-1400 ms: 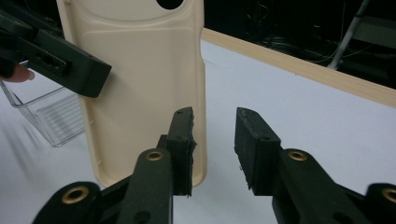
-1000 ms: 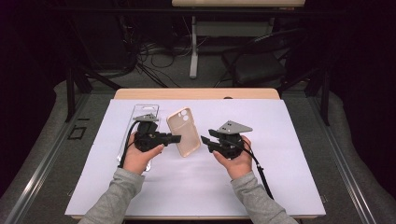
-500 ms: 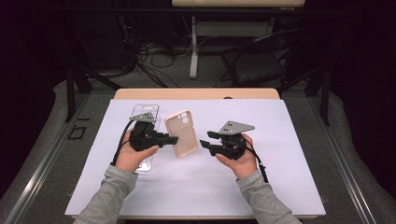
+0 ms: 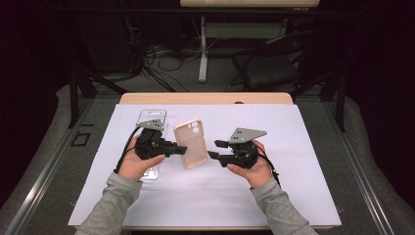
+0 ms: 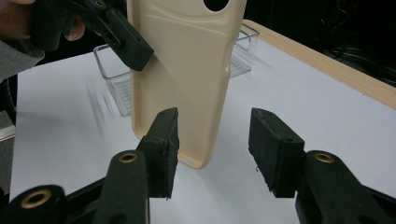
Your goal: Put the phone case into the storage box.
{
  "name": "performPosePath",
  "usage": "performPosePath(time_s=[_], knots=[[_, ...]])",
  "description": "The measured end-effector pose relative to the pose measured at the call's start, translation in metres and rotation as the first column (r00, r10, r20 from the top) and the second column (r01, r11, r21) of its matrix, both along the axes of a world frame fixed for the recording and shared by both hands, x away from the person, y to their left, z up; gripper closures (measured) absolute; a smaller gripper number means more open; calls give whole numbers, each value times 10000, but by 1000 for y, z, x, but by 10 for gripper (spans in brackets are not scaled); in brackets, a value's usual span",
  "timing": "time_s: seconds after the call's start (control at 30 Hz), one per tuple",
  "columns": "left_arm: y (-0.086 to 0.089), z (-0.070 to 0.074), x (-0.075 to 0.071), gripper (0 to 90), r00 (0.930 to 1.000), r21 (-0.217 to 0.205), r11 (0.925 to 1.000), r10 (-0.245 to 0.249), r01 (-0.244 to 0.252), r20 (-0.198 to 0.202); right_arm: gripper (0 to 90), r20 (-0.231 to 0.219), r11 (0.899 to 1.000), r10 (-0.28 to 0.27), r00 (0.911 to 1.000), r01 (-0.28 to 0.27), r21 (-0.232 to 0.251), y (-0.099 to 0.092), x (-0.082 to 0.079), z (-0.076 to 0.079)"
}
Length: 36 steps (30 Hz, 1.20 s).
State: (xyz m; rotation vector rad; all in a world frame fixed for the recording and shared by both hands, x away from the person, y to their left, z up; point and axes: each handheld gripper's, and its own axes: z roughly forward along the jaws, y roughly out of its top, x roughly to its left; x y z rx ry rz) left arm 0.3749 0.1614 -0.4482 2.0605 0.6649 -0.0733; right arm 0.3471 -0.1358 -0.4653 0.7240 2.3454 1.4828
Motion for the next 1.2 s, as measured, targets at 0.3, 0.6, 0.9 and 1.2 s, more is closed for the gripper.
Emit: performPosePath(time_s=[0.3,0.6,0.9,1.2], knots=[[-2,0,-2,801,9998,-73,9998,-192,192,-36,524,-21,10000,44,10000,-44,-25,-2,0,1],[-4,0,-3,801,9993,-120,9992,-381,381,-57,512,-160,9998,137,9998,-135,121,-3,0,2],[-5,0,-4,802,9973,-257,9971,-716,712,-148,517,-348,9989,376,9987,-366,283,-4,0,2],[-9,0,-6,802,9932,-319,9928,-1157,1152,-154,559,-518,9974,603,9968,-581,437,-7,1,2]])
